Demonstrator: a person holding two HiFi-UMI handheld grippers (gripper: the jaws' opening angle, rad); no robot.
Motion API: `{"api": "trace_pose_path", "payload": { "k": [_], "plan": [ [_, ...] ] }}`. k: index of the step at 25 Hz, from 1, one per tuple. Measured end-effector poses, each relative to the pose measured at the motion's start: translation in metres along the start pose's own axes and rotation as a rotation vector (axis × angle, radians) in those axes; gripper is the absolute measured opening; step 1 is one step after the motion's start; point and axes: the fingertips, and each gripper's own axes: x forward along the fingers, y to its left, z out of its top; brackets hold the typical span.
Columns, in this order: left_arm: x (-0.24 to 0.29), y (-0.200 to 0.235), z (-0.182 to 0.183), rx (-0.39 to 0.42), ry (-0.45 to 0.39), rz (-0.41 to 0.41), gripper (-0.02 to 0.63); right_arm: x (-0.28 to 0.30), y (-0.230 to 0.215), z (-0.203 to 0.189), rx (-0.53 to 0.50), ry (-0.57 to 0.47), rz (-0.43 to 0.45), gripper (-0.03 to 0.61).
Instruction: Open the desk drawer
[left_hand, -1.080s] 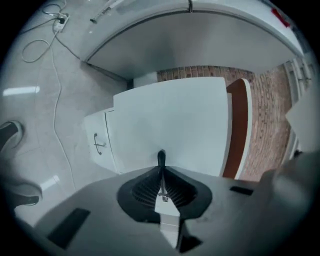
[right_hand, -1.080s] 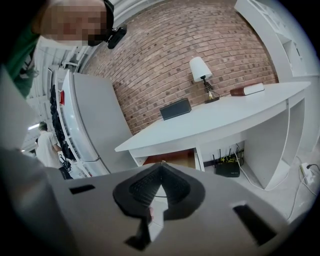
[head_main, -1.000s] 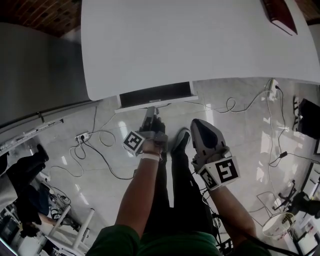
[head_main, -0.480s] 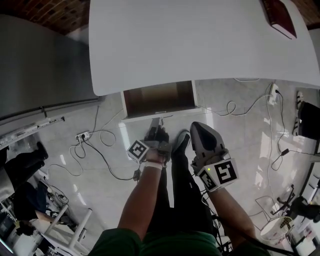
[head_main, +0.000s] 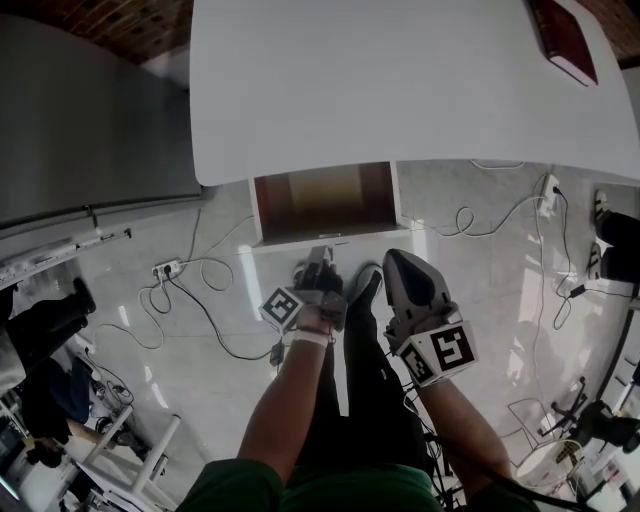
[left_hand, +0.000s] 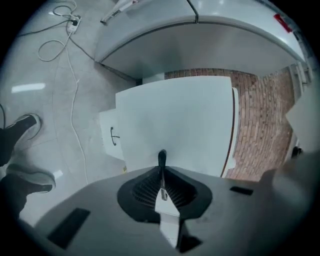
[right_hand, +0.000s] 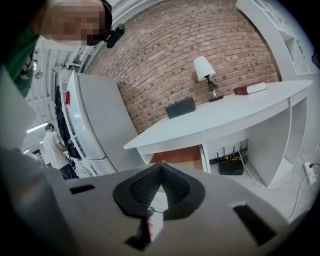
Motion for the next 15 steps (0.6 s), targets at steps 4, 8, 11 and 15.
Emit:
{"api": "trace_pose_path", "payload": {
  "k": [4,8,11,15],
  "plan": [
    [0.0,-0.001,-0.001,-0.016,0.005,0.005,0.025,0.002,0.001,-0.001,-0.001,0.002,0.001,0.002],
    [0.0,-0.003,-0.001,-0.019,0.009,-0.01,0.025,0.004,0.002,0.0,-0.008,0.006,0.006,0.002],
    [-0.004,0.001,-0.002,-0.027,0.013,0.012,0.025,0.006,0.001,-0.001,-0.013,0.01,0.009,0.002],
    [-0.01,0.011,-0.003,-0.015,0.025,0.04,0.024,0.007,-0.003,-0.001,-0.003,0.01,0.003,0.002]
  ]
}}
